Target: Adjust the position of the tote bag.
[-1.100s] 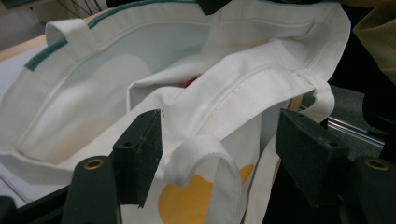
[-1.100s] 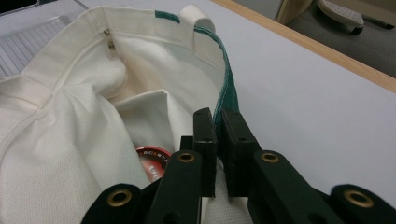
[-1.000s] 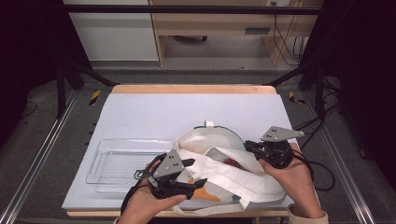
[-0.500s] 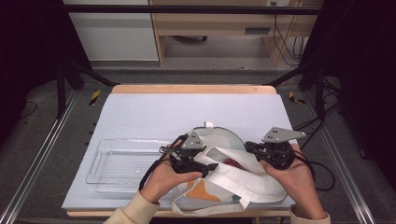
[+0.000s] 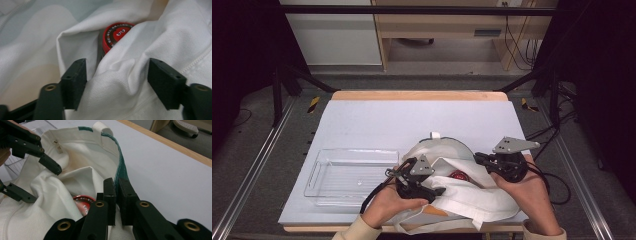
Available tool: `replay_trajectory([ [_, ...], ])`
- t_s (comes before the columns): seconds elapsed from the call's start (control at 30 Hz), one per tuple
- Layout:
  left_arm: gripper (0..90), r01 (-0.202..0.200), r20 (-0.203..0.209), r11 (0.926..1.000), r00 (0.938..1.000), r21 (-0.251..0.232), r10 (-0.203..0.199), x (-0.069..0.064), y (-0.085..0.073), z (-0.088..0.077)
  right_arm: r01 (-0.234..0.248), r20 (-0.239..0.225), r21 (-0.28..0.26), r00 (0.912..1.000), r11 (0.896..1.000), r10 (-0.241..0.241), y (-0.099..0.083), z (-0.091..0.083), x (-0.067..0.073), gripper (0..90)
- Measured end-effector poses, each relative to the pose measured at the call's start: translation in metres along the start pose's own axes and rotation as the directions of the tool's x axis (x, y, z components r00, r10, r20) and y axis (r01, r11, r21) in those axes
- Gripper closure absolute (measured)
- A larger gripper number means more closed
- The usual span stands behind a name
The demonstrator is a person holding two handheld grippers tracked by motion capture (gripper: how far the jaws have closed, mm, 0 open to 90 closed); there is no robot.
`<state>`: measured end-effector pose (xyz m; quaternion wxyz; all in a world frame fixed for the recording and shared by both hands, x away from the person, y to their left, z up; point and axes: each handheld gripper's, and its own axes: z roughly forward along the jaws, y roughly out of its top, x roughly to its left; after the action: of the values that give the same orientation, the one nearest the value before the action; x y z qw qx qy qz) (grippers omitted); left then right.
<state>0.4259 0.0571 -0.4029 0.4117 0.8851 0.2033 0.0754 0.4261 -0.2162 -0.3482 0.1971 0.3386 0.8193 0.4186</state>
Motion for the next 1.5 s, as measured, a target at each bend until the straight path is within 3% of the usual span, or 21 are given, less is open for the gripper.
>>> replay_trajectory([
  [0.37,71.3,0.016,-0.017,0.9995,0.9997,0.029,-0.015,-0.008,-0.012,0.003,0.004,-0.004,0.004,1.0,1.0,-0.004,-0.001,0.0,0.0,85.1],
  [0.47,74.5,0.039,-0.034,0.9992,0.9987,-0.008,-0.039,-0.012,-0.016,-0.001,0.008,-0.003,0.007,1.0,1.0,-0.008,-0.001,0.0,0.001,85.1],
  [0.8,75.9,-0.022,-0.042,0.9997,0.9989,-0.008,0.022,-0.034,-0.032,-0.01,0.001,0.01,0.037,0.9999,0.999,-0.001,-0.006,0.004,-0.003,85.2],
  [0.87,76.0,-0.044,-0.042,0.999,0.9981,0.01,0.044,-0.038,-0.036,-0.01,-0.005,0.015,0.043,0.9999,0.999,0.005,-0.008,0.004,-0.004,85.3],
  [1.07,76.4,-0.06,-0.049,0.9978,0.9969,0.026,0.062,-0.044,-0.048,-0.005,0.0,0.028,0.064,0.9996,0.998,-0.001,-0.012,0.006,-0.005,85.4],
  [1.27,76.6,-0.051,-0.047,0.998,0.9975,0.038,0.053,-0.044,-0.057,0.0,-0.007,0.036,0.081,0.9994,0.997,0.004,-0.017,0.01,-0.007,85.5],
  [1.5,76.6,-0.039,-0.049,0.9989,0.998,0.027,0.04,-0.043,-0.057,0.0,-0.023,0.033,0.101,0.9993,0.995,0.02,-0.027,0.019,-0.013,85.6],
])
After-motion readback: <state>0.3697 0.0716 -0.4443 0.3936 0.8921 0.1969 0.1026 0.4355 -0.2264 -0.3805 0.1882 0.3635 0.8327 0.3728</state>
